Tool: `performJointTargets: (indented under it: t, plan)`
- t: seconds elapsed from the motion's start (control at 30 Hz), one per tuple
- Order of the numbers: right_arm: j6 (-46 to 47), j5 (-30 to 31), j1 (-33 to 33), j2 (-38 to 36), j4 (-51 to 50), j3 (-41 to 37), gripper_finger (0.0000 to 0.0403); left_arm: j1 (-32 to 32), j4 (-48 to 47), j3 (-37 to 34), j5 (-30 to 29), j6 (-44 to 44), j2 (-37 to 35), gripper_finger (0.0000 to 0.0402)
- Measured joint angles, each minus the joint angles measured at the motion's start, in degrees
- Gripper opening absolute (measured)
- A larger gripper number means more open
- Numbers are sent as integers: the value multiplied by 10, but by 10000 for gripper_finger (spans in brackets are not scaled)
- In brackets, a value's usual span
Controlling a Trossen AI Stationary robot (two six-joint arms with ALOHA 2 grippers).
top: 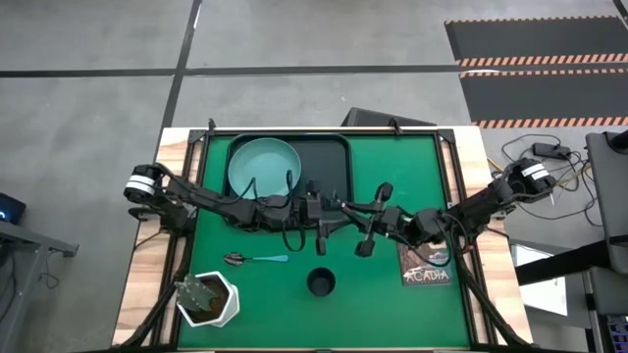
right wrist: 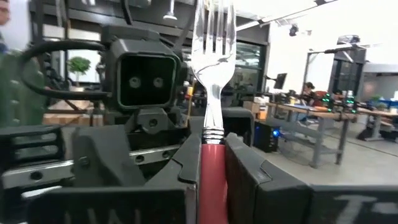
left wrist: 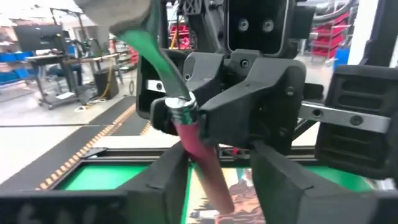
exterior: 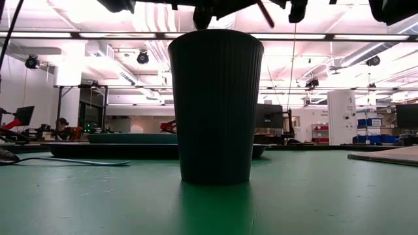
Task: Pick and place plate/cup/fork/spoon on tray
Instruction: Put the pink fork on the black tray
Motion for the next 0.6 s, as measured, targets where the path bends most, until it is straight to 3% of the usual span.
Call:
performJointTargets:
  t: [0.33, 0.47, 0.6]
  plan:
    - [3, 14, 0, 0, 4, 1, 39, 9, -4, -3, -23, -16, -1, 11]
    - [4, 15, -1, 0, 1, 1, 32, 11, -5, -4, -22, -29, -1, 16]
    - [12, 6, -1, 1, -4, 1, 25, 15, -4, -4, -14, -38, 0, 50]
